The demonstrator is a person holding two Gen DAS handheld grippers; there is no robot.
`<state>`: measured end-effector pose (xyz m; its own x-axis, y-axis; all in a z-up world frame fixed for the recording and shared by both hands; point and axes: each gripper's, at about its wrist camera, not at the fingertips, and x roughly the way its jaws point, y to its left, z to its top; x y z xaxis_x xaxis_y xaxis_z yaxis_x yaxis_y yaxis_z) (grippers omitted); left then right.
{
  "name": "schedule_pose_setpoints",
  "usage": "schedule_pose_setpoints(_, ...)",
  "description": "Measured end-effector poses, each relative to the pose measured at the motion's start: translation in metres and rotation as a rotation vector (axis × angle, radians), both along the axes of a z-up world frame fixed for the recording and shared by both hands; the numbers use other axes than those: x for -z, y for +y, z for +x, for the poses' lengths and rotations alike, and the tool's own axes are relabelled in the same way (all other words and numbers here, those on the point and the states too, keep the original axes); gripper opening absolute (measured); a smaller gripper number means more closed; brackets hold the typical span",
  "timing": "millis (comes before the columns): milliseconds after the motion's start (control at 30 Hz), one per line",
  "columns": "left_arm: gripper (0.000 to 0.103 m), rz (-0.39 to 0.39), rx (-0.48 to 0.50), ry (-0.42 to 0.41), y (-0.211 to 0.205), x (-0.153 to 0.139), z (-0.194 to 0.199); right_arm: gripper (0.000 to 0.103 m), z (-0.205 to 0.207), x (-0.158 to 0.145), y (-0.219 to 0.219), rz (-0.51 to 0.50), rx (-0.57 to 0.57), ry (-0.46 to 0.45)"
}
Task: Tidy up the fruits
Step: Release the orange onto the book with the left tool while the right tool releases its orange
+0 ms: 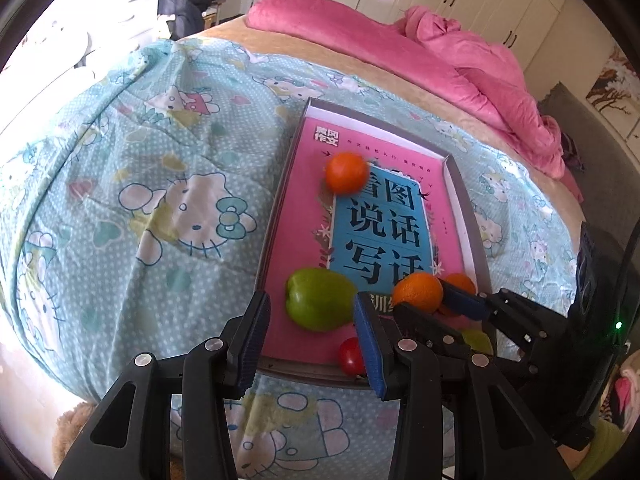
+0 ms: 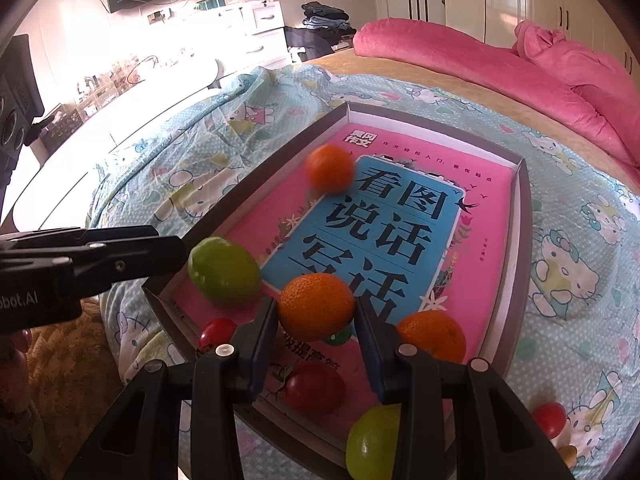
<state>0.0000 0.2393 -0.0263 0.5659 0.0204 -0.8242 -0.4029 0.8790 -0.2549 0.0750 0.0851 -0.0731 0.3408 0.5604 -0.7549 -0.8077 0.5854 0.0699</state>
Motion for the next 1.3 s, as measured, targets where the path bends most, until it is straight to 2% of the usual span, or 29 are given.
schedule_pose_setpoints(367, 0.044, -0.024, 0.019, 0.044, -0.003, 0.019, 0.007, 0.040, 0.008, 0.001, 0.000, -0.008, 0.014, -0.004)
schedule_pose_setpoints(1300, 0.044, -0.038, 0.050, 0.053, -0.011, 0.025, 0.014, 0.040, 0.000, 0.010, -0.001, -0.040, 0.011, 0.017)
